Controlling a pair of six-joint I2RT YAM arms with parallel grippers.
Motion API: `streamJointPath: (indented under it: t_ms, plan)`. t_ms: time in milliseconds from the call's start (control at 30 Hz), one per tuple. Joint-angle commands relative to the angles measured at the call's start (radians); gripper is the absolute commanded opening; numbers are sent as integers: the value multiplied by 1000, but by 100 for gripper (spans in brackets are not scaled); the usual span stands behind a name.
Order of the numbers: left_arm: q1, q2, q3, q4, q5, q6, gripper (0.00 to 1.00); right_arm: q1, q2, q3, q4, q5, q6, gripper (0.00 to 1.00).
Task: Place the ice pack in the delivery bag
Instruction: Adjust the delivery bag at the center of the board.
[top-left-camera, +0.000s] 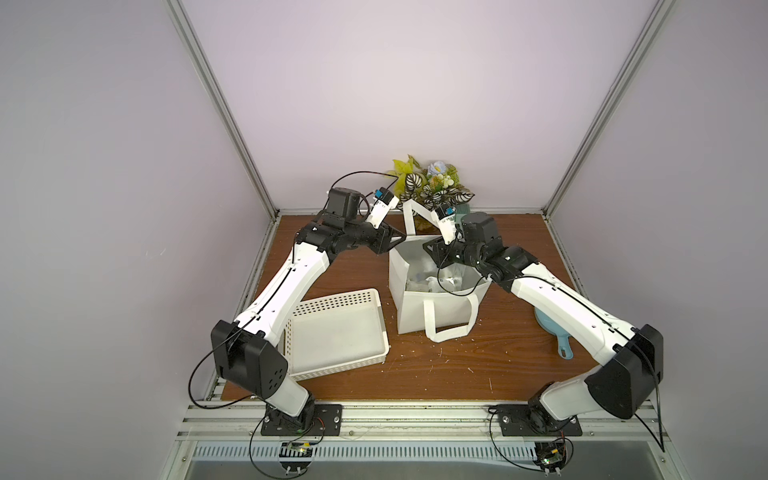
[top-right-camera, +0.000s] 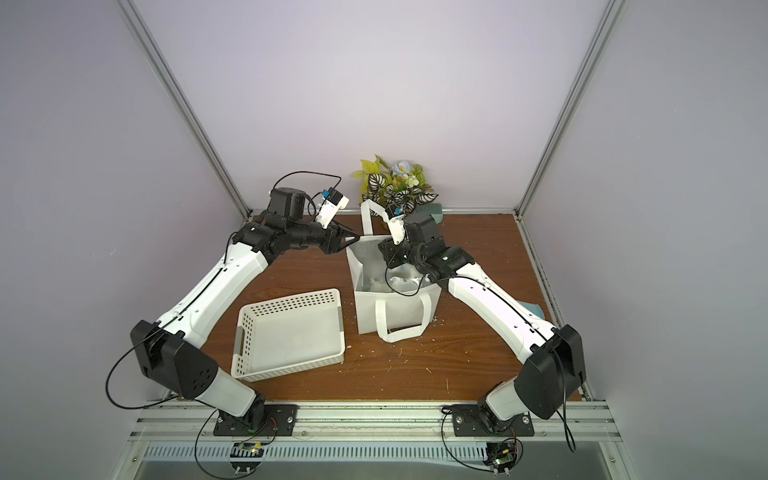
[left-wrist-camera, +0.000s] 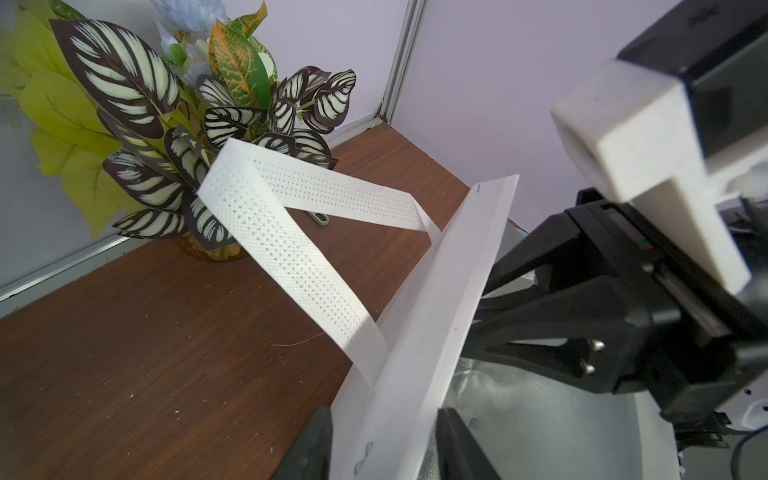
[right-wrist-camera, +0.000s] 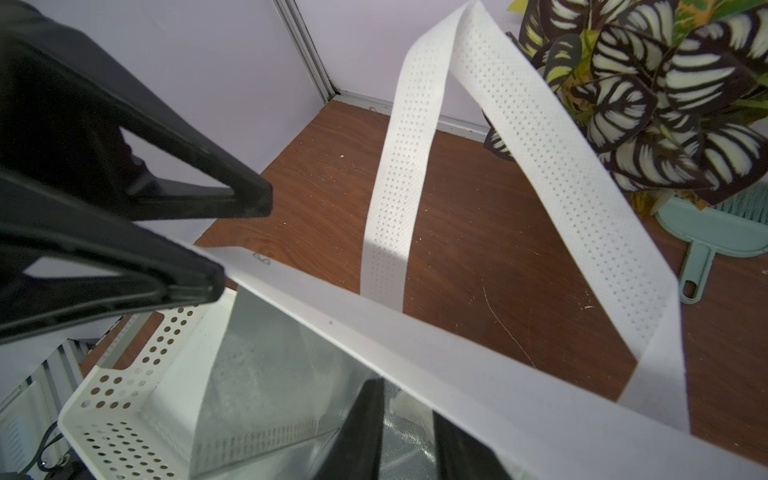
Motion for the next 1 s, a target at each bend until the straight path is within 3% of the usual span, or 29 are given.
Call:
streamJointPath:
  t_ms: [0, 167, 333, 433, 667, 967]
  plan:
    - [2, 11, 21, -2, -14, 18, 40, -1, -9, 42, 17, -15, 14, 27]
    - [2, 17, 24, -1, -16, 18, 36, -2, -9, 42, 20, -16, 14, 27]
    - [2, 18, 28, -1, -16, 18, 21, -1, -11, 43, 18, -16, 14, 27]
    - [2, 19, 27, -2, -19, 18, 20, -1, -12, 43, 19, -16, 14, 27]
    - [2, 26, 51, -1, 8, -14, 2, -2, -22, 33, 8, -6, -9, 28]
    - [6, 26, 79, -1, 93, -83, 0, -70, -118, -79, -42, 69, -40, 29]
